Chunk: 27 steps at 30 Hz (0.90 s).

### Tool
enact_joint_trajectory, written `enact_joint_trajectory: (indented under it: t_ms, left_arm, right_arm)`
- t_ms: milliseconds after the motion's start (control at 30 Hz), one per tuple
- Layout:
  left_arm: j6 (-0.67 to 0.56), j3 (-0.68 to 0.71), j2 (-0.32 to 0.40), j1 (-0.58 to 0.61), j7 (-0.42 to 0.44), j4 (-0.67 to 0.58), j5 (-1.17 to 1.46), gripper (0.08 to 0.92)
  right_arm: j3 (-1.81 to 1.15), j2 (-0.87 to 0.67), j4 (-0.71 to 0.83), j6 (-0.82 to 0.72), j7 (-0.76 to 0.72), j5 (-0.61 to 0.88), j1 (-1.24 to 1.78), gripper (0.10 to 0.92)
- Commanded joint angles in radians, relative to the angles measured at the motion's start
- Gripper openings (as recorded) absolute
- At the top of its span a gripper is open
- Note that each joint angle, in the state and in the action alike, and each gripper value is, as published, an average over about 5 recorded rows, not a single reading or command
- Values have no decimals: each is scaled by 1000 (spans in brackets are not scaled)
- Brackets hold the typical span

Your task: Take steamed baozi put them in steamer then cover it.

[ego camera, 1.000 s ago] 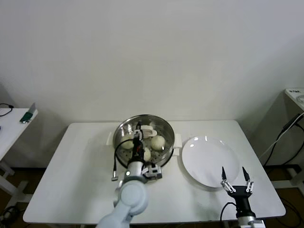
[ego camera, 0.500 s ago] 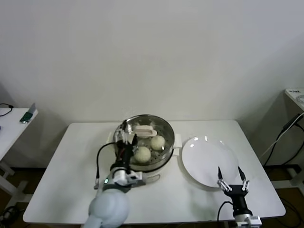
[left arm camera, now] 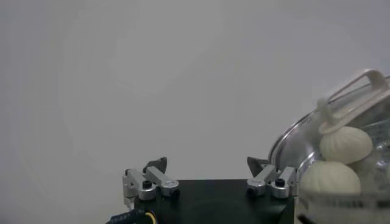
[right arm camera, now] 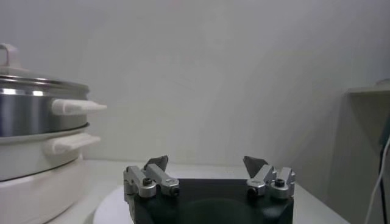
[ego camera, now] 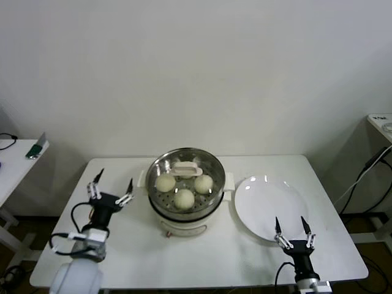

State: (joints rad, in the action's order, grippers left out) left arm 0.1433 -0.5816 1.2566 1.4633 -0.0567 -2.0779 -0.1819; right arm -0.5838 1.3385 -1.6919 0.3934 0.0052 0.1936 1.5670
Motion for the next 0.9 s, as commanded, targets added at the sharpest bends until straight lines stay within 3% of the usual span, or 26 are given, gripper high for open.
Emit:
enact_joint_trajectory:
  t_ms: [33,300,900]
  left_arm:
    - [-331,-111,-8,157,-57,244,453,823]
    - [-398,-35,19,145,-53,345,416,823]
    - [-407,-9,40,162,-43,325,408,823]
  right_arm:
    - [8,1,35,14,-1,-1,2,823]
    - [9,-2,42,7,-9,21,5,823]
    - [7,-3,40,16,-12,22,8,823]
